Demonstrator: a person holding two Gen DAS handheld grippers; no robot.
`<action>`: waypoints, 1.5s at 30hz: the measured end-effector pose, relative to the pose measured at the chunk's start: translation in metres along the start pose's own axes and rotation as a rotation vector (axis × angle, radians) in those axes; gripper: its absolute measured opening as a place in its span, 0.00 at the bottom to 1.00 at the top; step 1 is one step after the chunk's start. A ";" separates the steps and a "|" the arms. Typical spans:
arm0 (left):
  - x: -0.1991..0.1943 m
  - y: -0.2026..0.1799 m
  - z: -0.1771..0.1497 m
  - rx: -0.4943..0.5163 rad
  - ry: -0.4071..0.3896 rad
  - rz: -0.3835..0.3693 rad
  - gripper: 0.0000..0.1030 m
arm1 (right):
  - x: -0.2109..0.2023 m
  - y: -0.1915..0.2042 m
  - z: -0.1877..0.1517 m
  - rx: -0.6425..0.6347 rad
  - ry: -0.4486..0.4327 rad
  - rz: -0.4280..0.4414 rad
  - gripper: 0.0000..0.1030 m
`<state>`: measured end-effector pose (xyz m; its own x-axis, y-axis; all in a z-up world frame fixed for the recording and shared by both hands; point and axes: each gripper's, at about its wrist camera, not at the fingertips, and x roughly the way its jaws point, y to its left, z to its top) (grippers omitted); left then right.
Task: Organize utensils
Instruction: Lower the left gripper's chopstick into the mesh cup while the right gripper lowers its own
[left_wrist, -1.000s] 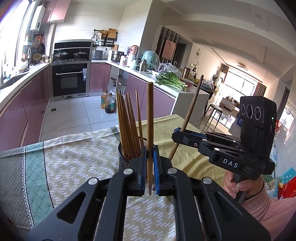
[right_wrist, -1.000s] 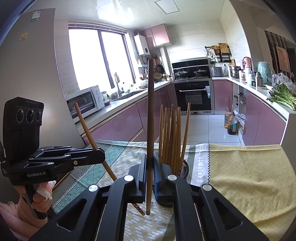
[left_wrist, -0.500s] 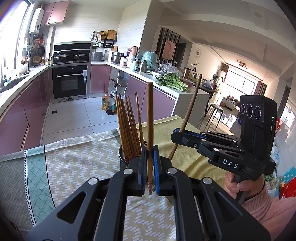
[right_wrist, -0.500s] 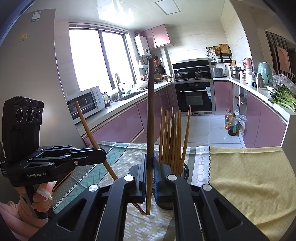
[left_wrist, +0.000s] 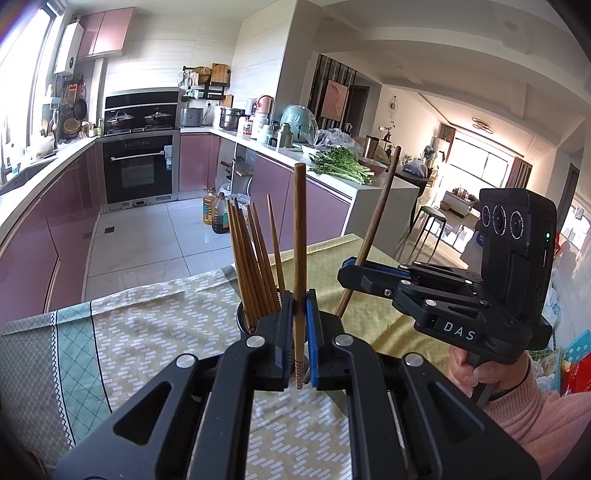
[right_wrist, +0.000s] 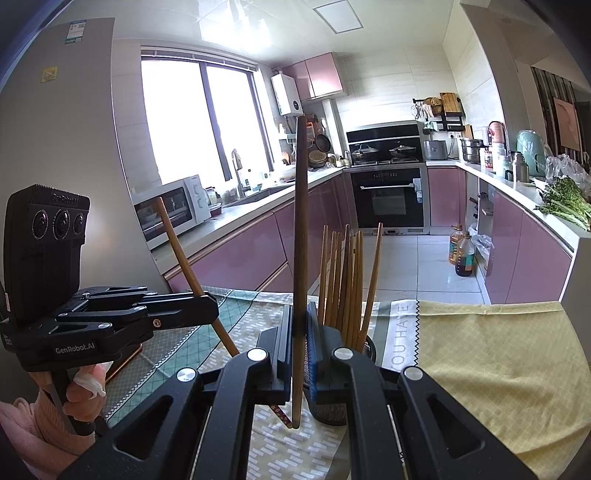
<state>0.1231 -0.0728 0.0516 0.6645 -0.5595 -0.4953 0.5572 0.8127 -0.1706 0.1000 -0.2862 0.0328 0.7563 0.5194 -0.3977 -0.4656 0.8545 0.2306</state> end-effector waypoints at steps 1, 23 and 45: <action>0.000 -0.001 0.001 0.002 -0.001 0.001 0.07 | 0.000 0.000 0.000 0.000 -0.001 0.000 0.06; -0.011 -0.012 0.009 0.048 -0.030 0.010 0.07 | -0.006 0.004 0.010 -0.021 -0.025 0.001 0.06; -0.019 -0.012 0.021 0.056 -0.095 0.032 0.07 | -0.013 0.005 0.025 -0.028 -0.064 -0.008 0.06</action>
<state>0.1145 -0.0752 0.0813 0.7254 -0.5484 -0.4160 0.5598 0.8217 -0.1070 0.0998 -0.2882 0.0613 0.7876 0.5129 -0.3413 -0.4715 0.8584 0.2021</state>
